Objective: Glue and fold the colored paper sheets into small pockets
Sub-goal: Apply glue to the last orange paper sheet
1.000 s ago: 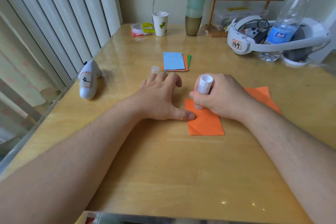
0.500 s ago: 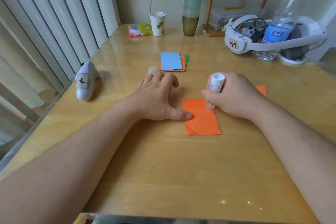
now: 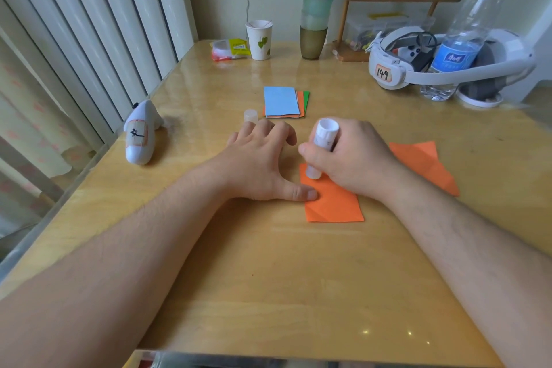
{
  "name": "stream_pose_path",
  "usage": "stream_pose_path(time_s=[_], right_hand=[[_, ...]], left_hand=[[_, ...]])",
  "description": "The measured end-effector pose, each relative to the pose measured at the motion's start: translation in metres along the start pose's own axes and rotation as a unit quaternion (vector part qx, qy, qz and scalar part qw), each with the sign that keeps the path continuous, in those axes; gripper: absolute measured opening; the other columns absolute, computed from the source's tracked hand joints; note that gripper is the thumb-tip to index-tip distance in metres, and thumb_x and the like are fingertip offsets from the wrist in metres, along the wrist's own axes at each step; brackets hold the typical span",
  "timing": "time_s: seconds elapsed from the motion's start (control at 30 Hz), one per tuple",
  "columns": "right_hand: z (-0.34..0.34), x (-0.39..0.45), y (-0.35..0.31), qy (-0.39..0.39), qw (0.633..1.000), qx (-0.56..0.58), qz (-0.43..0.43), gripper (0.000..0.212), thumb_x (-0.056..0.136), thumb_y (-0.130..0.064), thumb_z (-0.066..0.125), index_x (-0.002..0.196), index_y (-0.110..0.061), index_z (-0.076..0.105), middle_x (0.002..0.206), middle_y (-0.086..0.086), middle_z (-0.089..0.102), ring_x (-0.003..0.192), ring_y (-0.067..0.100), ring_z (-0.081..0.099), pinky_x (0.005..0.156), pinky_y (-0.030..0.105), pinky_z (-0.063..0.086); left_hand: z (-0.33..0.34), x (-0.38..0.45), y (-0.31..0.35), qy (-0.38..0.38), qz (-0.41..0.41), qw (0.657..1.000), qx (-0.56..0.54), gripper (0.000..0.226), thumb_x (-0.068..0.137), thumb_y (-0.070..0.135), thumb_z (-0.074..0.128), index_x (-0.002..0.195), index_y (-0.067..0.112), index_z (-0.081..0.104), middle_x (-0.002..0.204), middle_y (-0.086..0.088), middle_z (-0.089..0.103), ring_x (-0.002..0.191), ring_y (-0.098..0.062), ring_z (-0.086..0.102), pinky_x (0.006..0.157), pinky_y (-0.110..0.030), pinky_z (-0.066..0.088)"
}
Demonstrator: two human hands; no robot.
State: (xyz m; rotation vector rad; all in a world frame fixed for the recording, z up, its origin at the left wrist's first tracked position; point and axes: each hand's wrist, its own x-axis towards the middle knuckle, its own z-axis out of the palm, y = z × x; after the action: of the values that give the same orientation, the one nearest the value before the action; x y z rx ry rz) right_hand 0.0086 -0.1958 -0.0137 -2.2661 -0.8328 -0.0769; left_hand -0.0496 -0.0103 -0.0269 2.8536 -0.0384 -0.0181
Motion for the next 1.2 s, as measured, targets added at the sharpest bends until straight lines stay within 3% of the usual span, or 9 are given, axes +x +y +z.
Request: stream_pose_path(time_s=[0.27, 0.57, 1.0, 1.1, 1.2], right_hand=[[0.005, 0.001, -0.003, -0.034, 0.999, -0.002, -0.015, 0.029, 0.083, -0.039, 0.070, 0.078, -0.012, 0.060, 0.071, 0.003, 0.073, 0.075, 0.020, 0.067, 0.072, 0.042, 0.054], [-0.014, -0.009, 0.005, -0.046, 0.998, -0.014, 0.029, 0.019, 0.083, -0.030, 0.069, 0.077, -0.013, 0.063, 0.065, -0.009, 0.074, 0.072, 0.014, 0.068, 0.071, 0.033, 0.055], [-0.029, -0.013, 0.021, -0.041, 0.998, -0.030, 0.039, 0.020, 0.086, -0.030, 0.069, 0.074, -0.015, 0.062, 0.064, -0.011, 0.074, 0.077, 0.010, 0.068, 0.080, 0.035, 0.055], [-0.030, -0.013, 0.021, -0.028, 0.998, -0.048, 0.032, 0.022, 0.087, -0.029, 0.068, 0.073, -0.013, 0.061, 0.062, -0.012, 0.073, 0.076, 0.010, 0.066, 0.078, 0.036, 0.054], [-0.030, -0.011, 0.023, 0.036, 0.998, -0.052, 0.028, 0.026, 0.088, -0.025, 0.066, 0.072, -0.005, 0.061, 0.058, -0.013, 0.070, 0.070, 0.008, 0.063, 0.073, 0.034, 0.052]], left_hand=[[0.001, -0.001, 0.002, 0.006, 0.004, 1.000, -0.003, 0.096, 0.052, 0.091, 0.066, 0.127, 0.038, 0.038, 0.123, 0.009, 0.034, 0.128, -0.022, 0.032, 0.110, -0.041, 0.031], [0.000, -0.002, 0.001, 0.000, 0.004, 1.000, -0.010, 0.094, 0.053, 0.091, 0.065, 0.125, 0.038, 0.038, 0.124, 0.009, 0.036, 0.127, -0.021, 0.032, 0.114, -0.044, 0.030], [0.000, -0.002, -0.001, -0.003, 0.004, 1.000, -0.013, 0.091, 0.053, 0.094, 0.064, 0.122, 0.041, 0.036, 0.123, 0.011, 0.035, 0.124, -0.019, 0.031, 0.113, -0.044, 0.031], [0.001, -0.002, -0.001, 0.000, 0.004, 1.000, -0.010, 0.092, 0.052, 0.095, 0.063, 0.122, 0.042, 0.036, 0.121, 0.011, 0.034, 0.123, -0.018, 0.031, 0.113, -0.045, 0.032], [0.000, -0.001, -0.001, -0.002, 0.005, 1.000, -0.011, 0.092, 0.052, 0.095, 0.063, 0.123, 0.041, 0.037, 0.121, 0.011, 0.034, 0.121, -0.018, 0.030, 0.112, -0.044, 0.032]])
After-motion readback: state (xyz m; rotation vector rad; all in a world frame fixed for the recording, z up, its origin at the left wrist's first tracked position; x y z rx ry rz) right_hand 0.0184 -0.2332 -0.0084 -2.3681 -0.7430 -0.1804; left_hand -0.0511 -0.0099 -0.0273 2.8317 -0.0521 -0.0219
